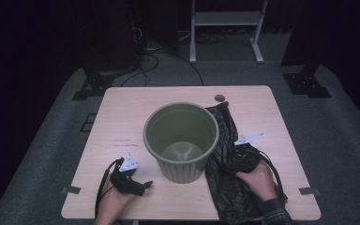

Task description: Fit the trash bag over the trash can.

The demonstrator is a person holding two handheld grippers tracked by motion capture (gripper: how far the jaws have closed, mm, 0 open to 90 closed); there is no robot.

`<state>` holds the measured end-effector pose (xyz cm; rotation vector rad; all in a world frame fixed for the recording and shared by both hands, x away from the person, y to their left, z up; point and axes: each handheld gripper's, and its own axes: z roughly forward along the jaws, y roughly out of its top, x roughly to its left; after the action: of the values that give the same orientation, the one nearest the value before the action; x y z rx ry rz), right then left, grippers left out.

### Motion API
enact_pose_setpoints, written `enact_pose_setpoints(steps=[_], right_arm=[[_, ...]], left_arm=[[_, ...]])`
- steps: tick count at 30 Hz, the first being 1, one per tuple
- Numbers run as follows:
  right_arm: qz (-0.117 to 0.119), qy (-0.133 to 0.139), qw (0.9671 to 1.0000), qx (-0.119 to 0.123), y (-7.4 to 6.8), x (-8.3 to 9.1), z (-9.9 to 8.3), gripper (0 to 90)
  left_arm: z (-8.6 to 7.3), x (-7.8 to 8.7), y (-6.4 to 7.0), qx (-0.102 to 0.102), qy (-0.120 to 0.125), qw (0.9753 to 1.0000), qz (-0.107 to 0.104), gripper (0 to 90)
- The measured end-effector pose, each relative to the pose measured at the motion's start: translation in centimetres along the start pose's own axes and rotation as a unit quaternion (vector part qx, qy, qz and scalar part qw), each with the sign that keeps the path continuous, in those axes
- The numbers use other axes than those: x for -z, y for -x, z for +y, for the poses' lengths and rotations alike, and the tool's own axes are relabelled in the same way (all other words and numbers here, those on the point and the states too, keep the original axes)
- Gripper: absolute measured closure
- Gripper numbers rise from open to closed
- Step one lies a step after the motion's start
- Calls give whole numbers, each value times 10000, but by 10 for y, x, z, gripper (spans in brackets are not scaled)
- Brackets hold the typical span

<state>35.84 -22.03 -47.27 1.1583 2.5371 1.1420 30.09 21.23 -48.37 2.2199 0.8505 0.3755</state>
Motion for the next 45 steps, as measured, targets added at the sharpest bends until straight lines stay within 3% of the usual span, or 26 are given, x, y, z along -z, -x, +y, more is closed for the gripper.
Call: enact_pose_setpoints(steps=[8, 12, 21, 24, 27, 39, 42, 45], right_arm=[[189, 10, 9997, 174, -19, -19, 11, 102], [176, 1, 9995, 251, -24, -24, 13, 102], [-261, -108, 9981, 547, -35, -30, 15, 144], [-528, -138, 9959, 722, -40, -31, 14, 201], [-559, -99, 9960, 689, -40, -30, 14, 269], [-339, -26, 9962, 807, -38, -21, 9, 841], [-270, -22, 9962, 825, -37, -20, 8, 868], [-53, -4, 9972, 745, -33, -16, 7, 866]], left_arm=[[0, 0, 0, -1, 0, 10000, 0, 0], [0, 0, 0, -1, -1, 10000, -1, 0], [0, 0, 0, -4, -2, 10000, -1, 0], [0, 0, 0, -2, 0, 10000, -1, 0], [0, 0, 0, -3, -1, 10000, -2, 0], [0, 0, 0, -2, -2, 10000, -1, 0], [0, 0, 0, -2, -1, 10000, 0, 0], [0, 0, 0, -3, -2, 10000, -1, 0]])
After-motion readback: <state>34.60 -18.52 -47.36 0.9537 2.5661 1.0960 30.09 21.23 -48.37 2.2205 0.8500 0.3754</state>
